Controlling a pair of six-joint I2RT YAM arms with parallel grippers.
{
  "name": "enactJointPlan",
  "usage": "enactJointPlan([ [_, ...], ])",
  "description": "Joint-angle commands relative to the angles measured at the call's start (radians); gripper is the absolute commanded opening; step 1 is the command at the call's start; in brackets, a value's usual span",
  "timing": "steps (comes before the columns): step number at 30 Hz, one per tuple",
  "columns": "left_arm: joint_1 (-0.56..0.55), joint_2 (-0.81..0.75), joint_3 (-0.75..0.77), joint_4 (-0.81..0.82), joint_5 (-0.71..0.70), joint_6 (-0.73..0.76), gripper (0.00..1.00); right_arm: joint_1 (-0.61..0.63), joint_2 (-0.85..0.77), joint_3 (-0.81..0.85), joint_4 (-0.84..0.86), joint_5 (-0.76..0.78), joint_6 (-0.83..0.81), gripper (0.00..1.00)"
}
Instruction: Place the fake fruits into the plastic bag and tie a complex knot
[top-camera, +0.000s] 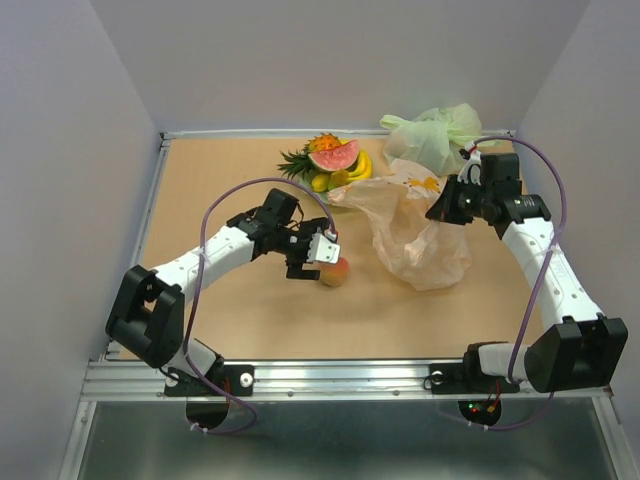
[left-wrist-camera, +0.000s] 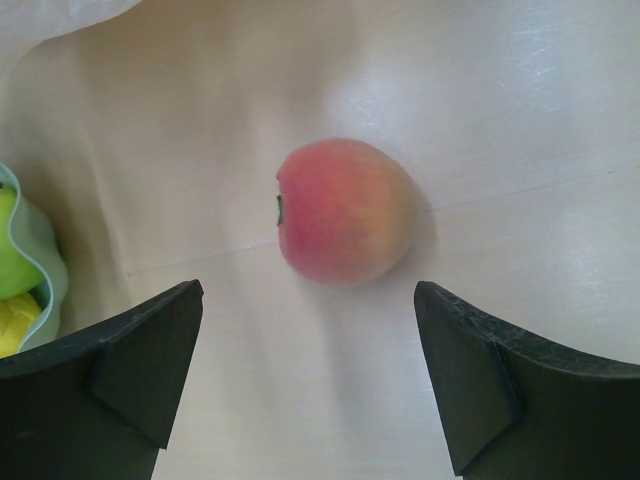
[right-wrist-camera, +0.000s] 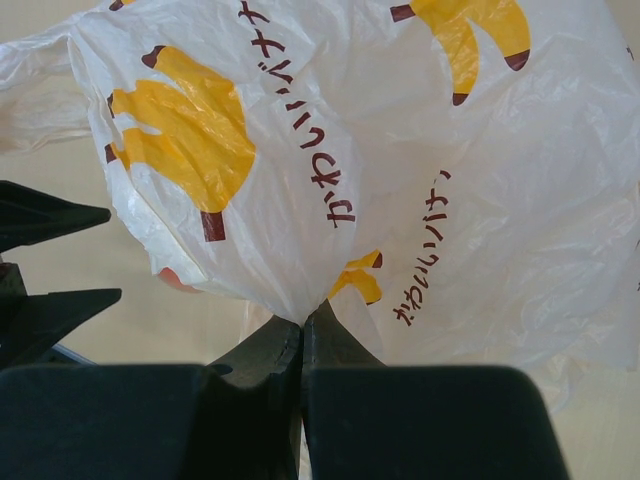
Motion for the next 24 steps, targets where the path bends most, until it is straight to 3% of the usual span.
enactJointPlan([
  [1,-0.011,0.037,0.07,-0.088,0.072,0.057,0.99,-0.007,-0.004,0.033,0.021,-0.021,-0.013,0.0],
  [15,-0.072,0.265,0.185,-0.019,0.036,0.058,0.99,-0.005,0.003,0.033,0.02,-0.018,-0.018,0.0],
  [24,-0.1,0.316,0.175,-0.01,0.008,0.072,0.99,-0.007,0.01,0.027,0.02,-0.018,-0.021,0.0],
])
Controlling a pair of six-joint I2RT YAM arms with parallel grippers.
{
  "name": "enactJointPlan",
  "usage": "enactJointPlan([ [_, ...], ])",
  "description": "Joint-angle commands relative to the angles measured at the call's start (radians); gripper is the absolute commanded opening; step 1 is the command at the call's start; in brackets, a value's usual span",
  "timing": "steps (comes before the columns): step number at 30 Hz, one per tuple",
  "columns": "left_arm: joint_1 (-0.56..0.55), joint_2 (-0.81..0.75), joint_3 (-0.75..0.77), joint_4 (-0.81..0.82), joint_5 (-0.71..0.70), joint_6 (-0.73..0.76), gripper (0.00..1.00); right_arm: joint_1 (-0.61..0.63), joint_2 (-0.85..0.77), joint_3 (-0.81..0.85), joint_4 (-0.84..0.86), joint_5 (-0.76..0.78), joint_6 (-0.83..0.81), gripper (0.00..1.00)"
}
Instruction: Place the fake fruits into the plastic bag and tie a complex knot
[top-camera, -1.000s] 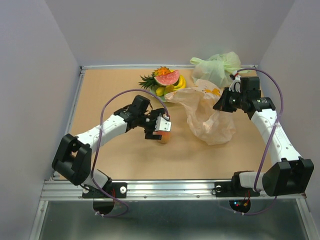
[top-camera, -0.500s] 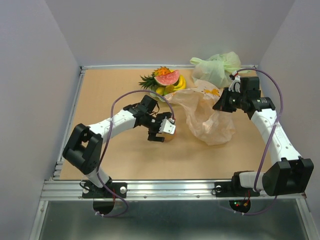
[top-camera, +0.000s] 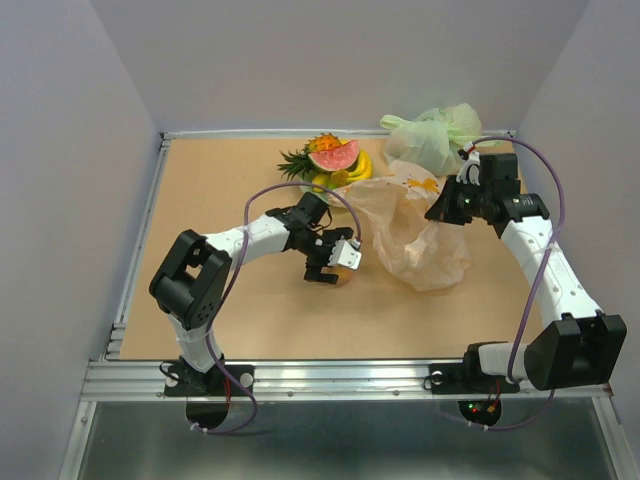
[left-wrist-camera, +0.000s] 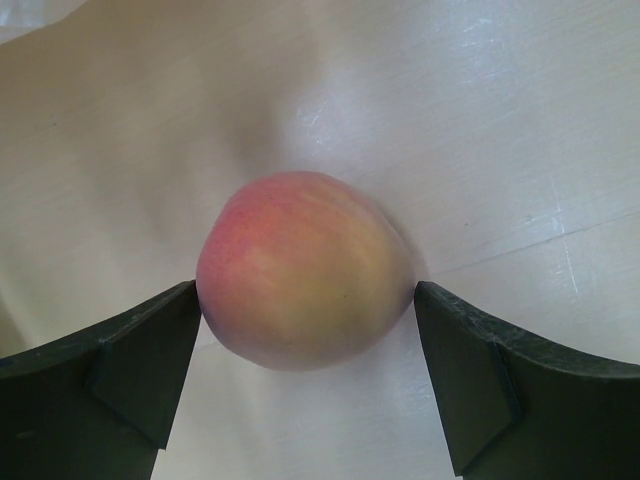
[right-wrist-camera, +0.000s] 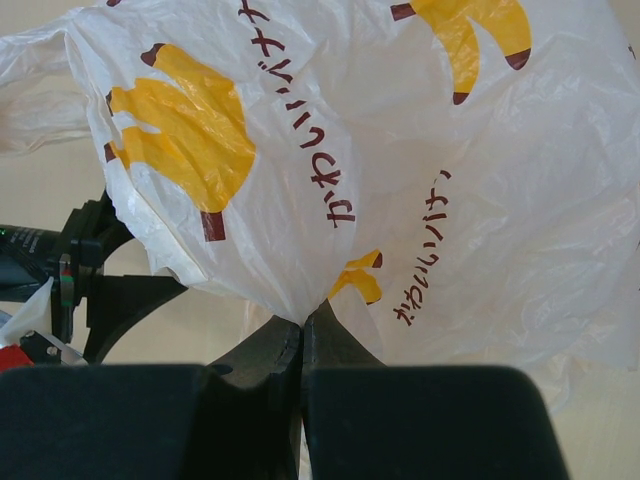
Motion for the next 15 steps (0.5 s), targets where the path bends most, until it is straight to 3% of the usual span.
enactJointPlan([
  [1,-0.02,0.017,0.03,0.012,-0.005,-0.006,0.99,-0.007,0.001,0.025,0.02,-0.011,-0.018,0.0],
  [9,-0.039,0.049,0.066,0.005,-0.011,-0.01,0.99,-0.007,0.001,0.028,0.018,-0.013,-0.018,0.0],
  [12,-0.033,0.034,0.092,-0.058,0.021,0.009,0.8,-0.007,-0.002,0.031,0.015,-0.01,-0.021,0.0],
  [13,-0.025,0.008,0.104,-0.139,0.04,0.029,0.68,-0.005,-0.007,0.031,0.013,-0.011,-0.028,0.0],
  [15,-0.02,-0.035,0.142,-0.214,0.116,0.029,0.58,-0.007,-0.013,0.03,0.013,-0.016,-0.029,0.0],
])
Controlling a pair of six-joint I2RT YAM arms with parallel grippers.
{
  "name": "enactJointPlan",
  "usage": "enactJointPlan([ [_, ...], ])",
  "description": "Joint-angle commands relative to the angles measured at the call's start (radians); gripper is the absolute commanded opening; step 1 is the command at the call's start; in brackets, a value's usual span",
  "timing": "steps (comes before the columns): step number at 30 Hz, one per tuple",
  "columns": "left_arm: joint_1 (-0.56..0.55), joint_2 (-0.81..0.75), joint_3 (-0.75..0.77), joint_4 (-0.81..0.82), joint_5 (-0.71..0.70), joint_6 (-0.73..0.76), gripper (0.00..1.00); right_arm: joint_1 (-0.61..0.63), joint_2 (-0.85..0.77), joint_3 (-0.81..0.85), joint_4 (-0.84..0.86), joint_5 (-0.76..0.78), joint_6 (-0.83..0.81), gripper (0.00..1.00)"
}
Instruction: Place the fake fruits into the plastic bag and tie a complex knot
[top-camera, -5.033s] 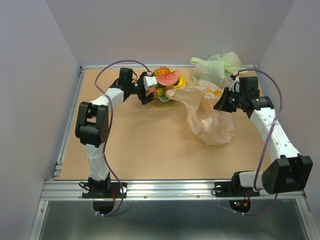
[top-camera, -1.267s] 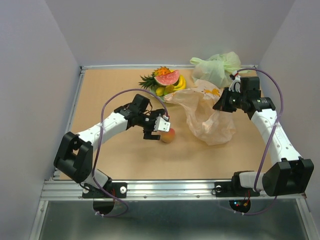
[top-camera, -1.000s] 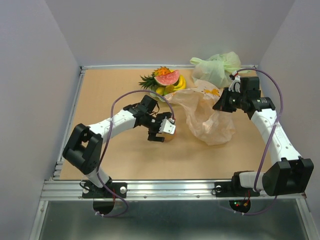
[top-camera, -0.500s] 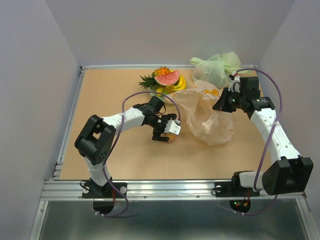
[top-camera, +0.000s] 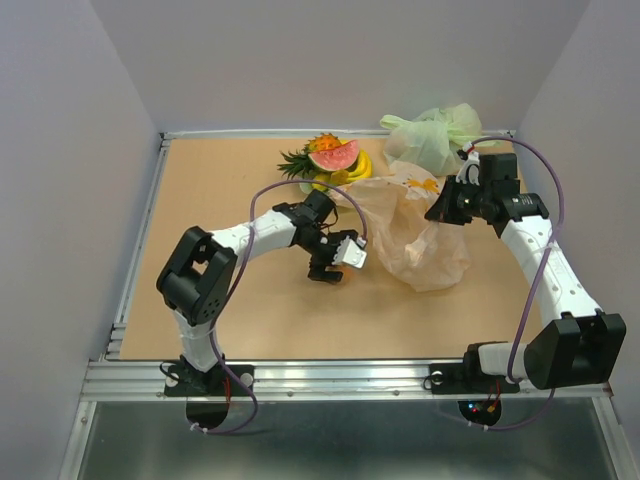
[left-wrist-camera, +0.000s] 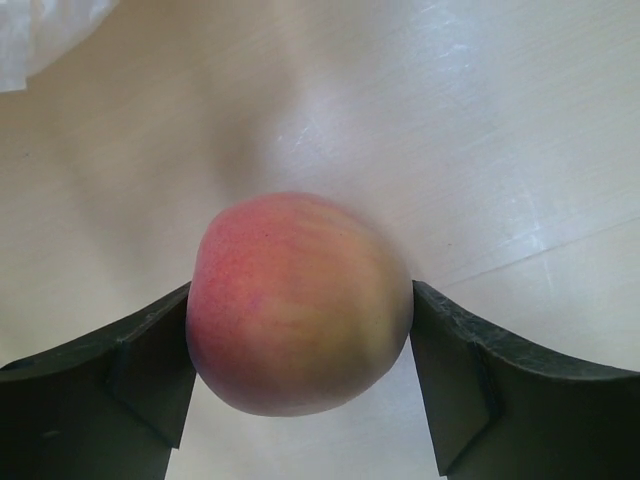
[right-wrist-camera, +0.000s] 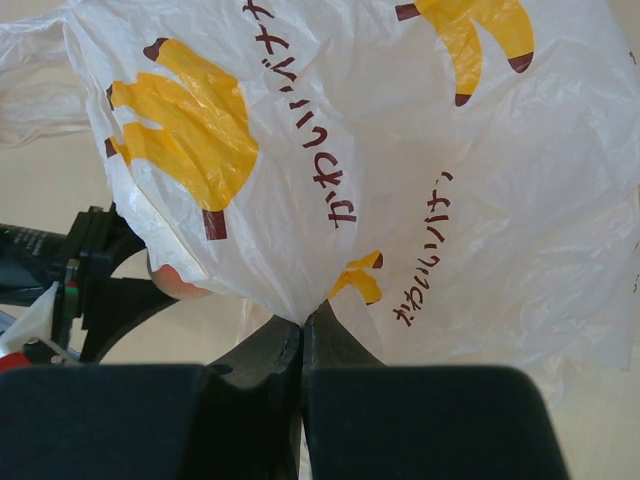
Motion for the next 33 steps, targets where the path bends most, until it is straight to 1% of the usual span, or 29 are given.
enactJointPlan([
  [1,0.012,-0.142,0.093,-0.225,0.133,0.017,0.52,-0.005,-0.022,0.027,0.013,-0.021,-0.021,0.0],
  [2,0.012,-0.167,0.108,-0.25,0.176,-0.003,0.5,-0.007,-0.023,0.024,0.013,-0.027,-0.021,0.0],
  [4,0.012,-0.23,0.159,-0.258,0.21,-0.071,0.49,-0.007,-0.02,0.021,0.015,-0.053,-0.021,0.01],
  [5,0.012,-0.244,0.179,-0.25,0.231,-0.143,0.49,-0.007,-0.02,0.019,0.015,-0.066,-0.021,0.0],
  [8,0.012,-0.256,0.257,-0.168,0.247,-0.265,0.49,-0.007,-0.016,0.021,0.017,-0.119,-0.007,0.0],
  [9,0.011,-0.253,0.279,-0.079,0.239,-0.376,0.49,-0.005,-0.011,0.025,0.017,-0.141,0.005,0.01],
  [12,0.005,-0.233,0.3,0.055,0.203,-0.527,0.49,-0.007,-0.011,0.033,0.021,-0.191,0.027,0.0],
  [13,-0.003,-0.2,0.311,0.092,0.192,-0.571,0.49,-0.007,-0.011,0.036,0.024,-0.202,0.047,0.0],
  [17,-0.051,-0.111,0.374,0.15,0.117,-0.642,0.49,-0.005,-0.008,0.042,0.059,-0.314,0.128,0.0],
  [18,-0.06,-0.098,0.391,0.165,0.083,-0.653,0.51,-0.007,-0.009,0.041,0.07,-0.338,0.146,0.0],
  [19,-0.08,-0.073,0.4,0.204,0.054,-0.684,0.57,-0.008,-0.011,0.027,0.095,-0.387,0.186,0.0],
  [20,-0.086,-0.059,0.415,0.211,0.013,-0.693,0.6,-0.008,-0.011,0.019,0.104,-0.412,0.209,0.01],
  [22,-0.094,-0.017,0.472,0.221,-0.02,-0.714,0.71,-0.02,-0.011,0.001,0.118,-0.461,0.261,0.0],
  [23,-0.095,-0.005,0.489,0.221,-0.046,-0.742,0.79,-0.028,-0.011,-0.019,0.121,-0.469,0.275,0.0],
  [24,-0.095,0.003,0.512,0.216,-0.052,-0.744,0.83,-0.037,-0.011,-0.028,0.125,-0.478,0.289,0.0],
  [25,-0.095,0.001,0.51,0.215,-0.067,-0.747,0.98,-0.062,-0.011,-0.048,0.125,-0.49,0.312,0.0],
  [27,-0.095,-0.018,0.495,0.225,-0.069,-0.75,0.99,-0.091,-0.013,-0.067,0.127,-0.495,0.329,0.0],
  [29,-0.092,-0.078,0.439,0.265,-0.058,-0.754,0.99,-0.123,-0.016,-0.087,0.13,-0.485,0.334,0.01],
  [30,-0.091,-0.126,0.391,0.282,-0.035,-0.774,0.99,-0.14,-0.019,-0.108,0.132,-0.471,0.334,0.0],
  [31,-0.089,-0.149,0.371,0.32,-0.032,-0.793,0.99,-0.149,-0.019,-0.119,0.135,-0.465,0.337,0.0],
  [33,-0.081,-0.18,0.354,0.324,0.009,-0.828,0.99,-0.165,-0.016,-0.145,0.151,-0.466,0.346,0.0],
])
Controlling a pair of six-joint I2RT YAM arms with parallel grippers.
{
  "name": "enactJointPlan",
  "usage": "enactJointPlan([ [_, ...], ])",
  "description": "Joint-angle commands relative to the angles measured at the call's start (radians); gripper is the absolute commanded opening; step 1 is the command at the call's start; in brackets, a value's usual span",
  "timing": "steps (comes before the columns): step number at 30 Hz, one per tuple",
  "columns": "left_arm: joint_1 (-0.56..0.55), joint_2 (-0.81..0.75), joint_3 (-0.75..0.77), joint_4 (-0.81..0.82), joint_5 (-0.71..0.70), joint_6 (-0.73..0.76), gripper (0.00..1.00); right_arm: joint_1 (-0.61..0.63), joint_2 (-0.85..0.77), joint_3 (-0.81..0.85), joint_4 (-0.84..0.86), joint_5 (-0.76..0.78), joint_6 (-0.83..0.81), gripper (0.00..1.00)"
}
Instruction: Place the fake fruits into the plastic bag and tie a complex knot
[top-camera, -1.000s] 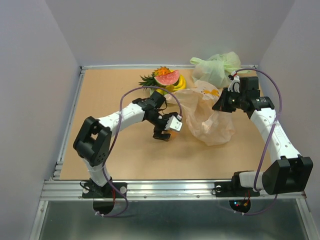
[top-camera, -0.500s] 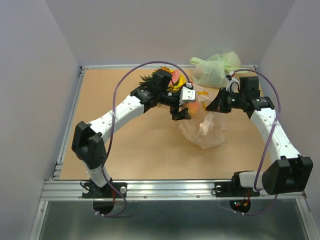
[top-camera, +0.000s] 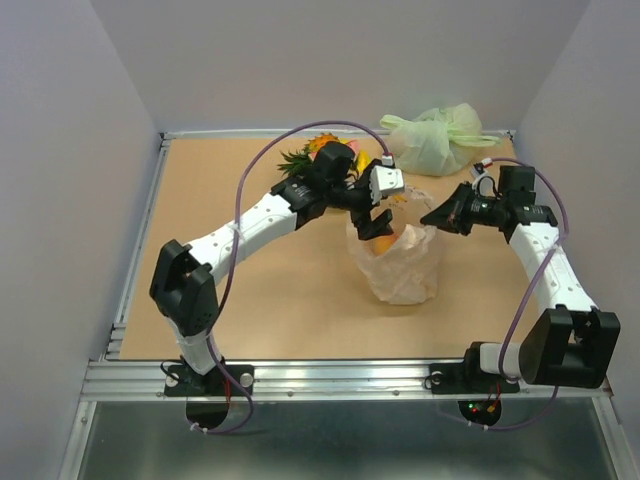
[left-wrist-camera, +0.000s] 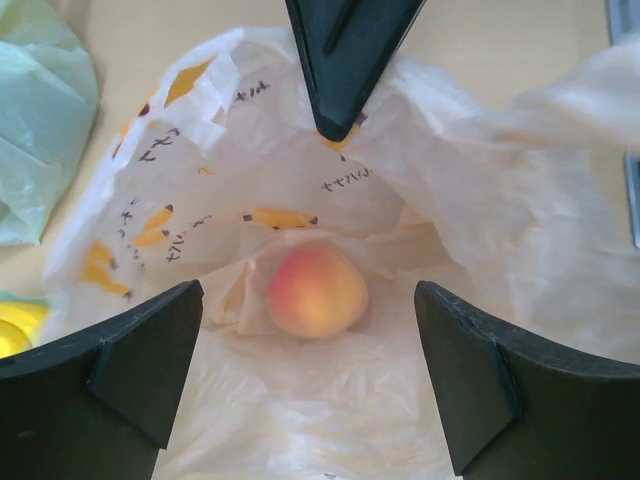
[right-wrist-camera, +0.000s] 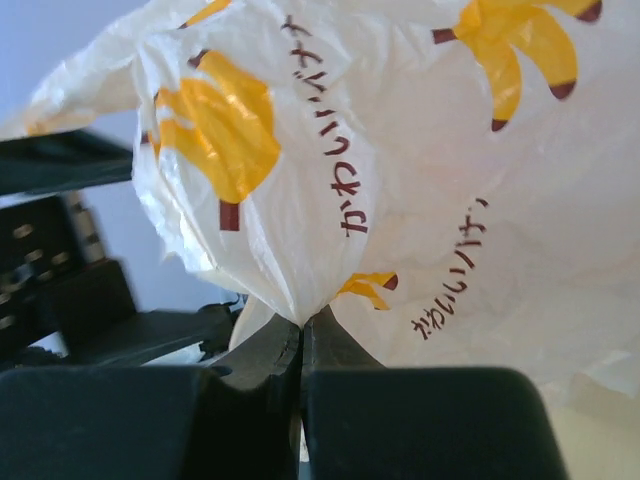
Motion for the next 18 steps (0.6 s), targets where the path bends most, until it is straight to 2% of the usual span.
enactJointPlan([
  [1,0.025,-0.169,-0.025,0.103,0.074,-0.124,0.99,-0.035,-0.014,-0.061,0.075,-0.024,0.046,0.0],
  [4,0.08,-0.199,-0.003,0.09,0.125,-0.184,0.99,-0.043,-0.027,-0.087,0.09,0.006,0.029,0.0],
  [6,0.138,-0.215,0.003,0.119,0.172,-0.281,0.99,-0.046,-0.041,-0.093,0.096,0.025,0.015,0.0],
  [9,0.283,-0.216,-0.011,0.245,0.191,-0.483,0.99,-0.048,-0.089,-0.104,0.103,0.066,-0.011,0.0],
  [11,0.374,-0.202,-0.075,0.406,0.192,-0.622,0.99,-0.049,-0.123,-0.119,0.11,0.117,-0.02,0.0],
  [18,0.447,-0.114,-0.108,0.443,-0.067,-0.764,0.97,-0.051,-0.155,-0.144,0.113,0.189,-0.02,0.0],
])
